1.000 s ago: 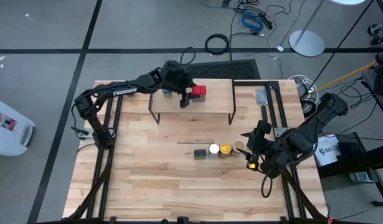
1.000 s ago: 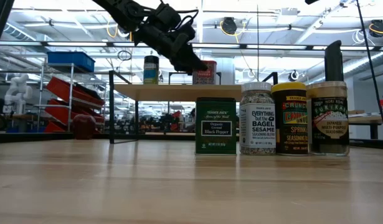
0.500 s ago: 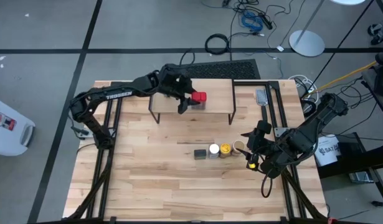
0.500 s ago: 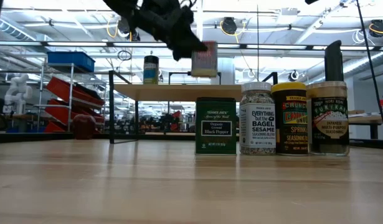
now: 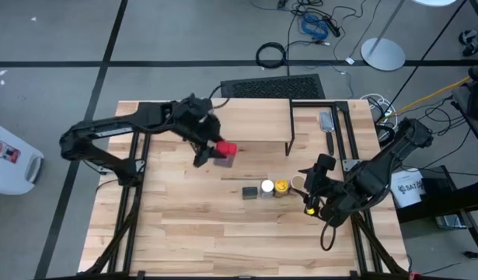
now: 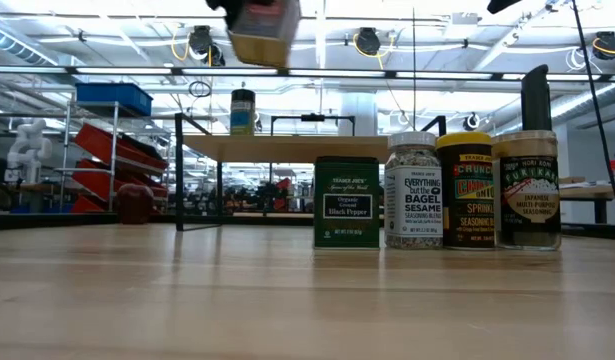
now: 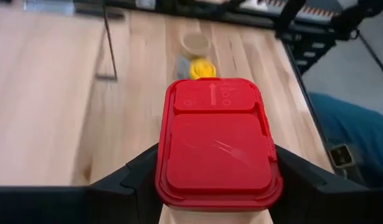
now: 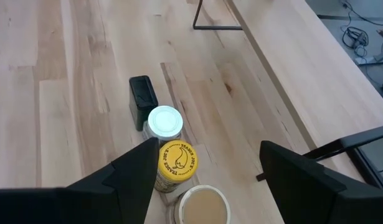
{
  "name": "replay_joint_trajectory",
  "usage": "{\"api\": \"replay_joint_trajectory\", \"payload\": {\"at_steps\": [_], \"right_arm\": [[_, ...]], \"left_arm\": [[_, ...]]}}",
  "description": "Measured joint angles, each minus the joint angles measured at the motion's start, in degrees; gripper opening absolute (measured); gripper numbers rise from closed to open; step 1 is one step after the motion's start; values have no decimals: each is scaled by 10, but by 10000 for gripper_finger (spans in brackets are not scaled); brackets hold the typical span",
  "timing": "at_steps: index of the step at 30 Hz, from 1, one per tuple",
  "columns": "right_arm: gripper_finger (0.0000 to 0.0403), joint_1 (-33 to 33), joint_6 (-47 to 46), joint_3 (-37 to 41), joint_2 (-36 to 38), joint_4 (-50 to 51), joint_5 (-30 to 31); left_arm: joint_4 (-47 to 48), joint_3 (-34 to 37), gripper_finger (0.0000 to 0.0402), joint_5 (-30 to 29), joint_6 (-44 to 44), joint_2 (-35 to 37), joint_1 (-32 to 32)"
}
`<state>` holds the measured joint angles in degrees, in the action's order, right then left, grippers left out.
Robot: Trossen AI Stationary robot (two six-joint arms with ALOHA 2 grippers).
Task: Shelf spices
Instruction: Remove the red seasoning can from the shelf
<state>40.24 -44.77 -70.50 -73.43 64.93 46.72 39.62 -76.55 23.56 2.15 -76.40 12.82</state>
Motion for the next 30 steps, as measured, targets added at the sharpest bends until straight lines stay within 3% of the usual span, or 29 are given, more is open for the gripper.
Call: {"api": "replay_joint_trajectory", "payload": {"at_steps": [7,16,24,30], "right_arm": [[267,0,2,0,-5,-2,0],[267,0,2,0,-5,-5,0],[267,0,4,0,-5,-7,0],[267,0,11,0,-5,-8,13]], "left_arm": [[110,0,218,-113,-46,19,-90],[97,95,218,-231,-148,19,-212],[-66,242,218,-338,-257,42,-298],[-146,325,218,-474,-273,47,-340]]}}
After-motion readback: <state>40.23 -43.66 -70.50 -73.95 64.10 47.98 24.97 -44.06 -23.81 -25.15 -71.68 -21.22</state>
